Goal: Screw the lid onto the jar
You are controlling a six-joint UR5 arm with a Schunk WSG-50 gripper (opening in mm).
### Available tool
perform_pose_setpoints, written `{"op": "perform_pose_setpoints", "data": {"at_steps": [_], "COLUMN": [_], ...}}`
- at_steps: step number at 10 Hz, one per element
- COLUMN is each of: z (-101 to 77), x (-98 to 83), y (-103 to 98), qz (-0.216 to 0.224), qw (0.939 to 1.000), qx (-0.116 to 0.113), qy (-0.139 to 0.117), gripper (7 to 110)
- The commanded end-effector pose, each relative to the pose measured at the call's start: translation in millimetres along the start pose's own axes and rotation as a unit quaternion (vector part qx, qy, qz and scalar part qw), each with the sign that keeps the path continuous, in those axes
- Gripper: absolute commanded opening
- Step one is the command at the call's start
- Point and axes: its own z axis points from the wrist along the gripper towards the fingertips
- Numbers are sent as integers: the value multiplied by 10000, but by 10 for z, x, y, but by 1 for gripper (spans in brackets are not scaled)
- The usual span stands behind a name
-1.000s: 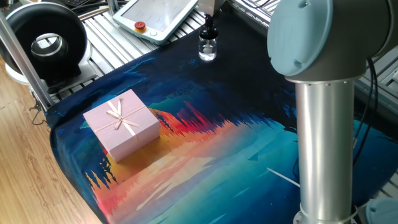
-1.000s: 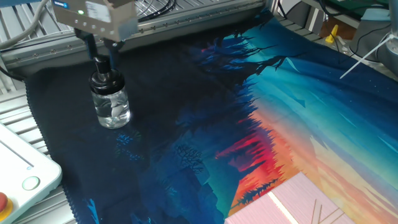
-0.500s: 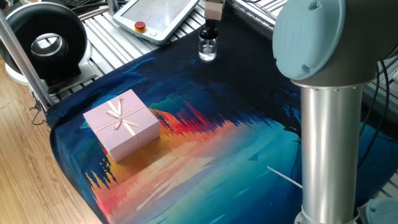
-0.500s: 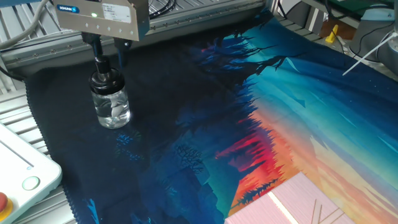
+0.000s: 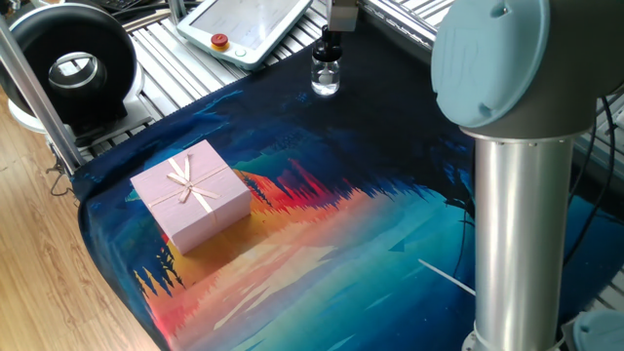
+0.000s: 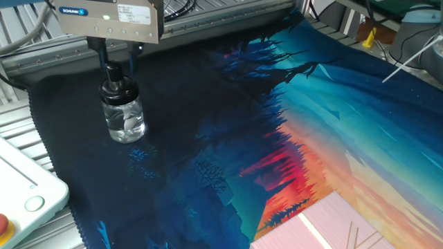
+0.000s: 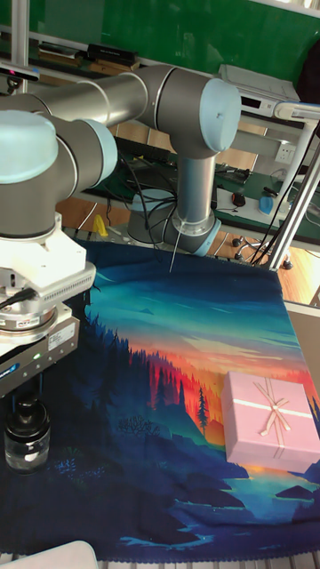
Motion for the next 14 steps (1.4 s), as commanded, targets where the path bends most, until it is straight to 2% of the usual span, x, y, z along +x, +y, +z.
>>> {"op": "perform_pose_setpoints", "data": {"at_steps": [1, 4, 5, 9, 11, 12, 14], "z": [-43, -84, -103, -98, -95, -98, -87], "x": [-161, -206, -179, -97, -147, -142, -193], "y": [-21, -9, -31, -22, -23, -41, -33], "qz": [-471, -610, -639, -824, -861, -862, -914], "qw": [9982, 9968, 9965, 9934, 9908, 9904, 9854], "qx": [-8, -4, 47, -32, -80, -47, -118], "qy": [-366, -515, -536, -797, -1046, -1081, -1431], "gripper": [44, 44, 44, 44, 44, 44, 44]}}
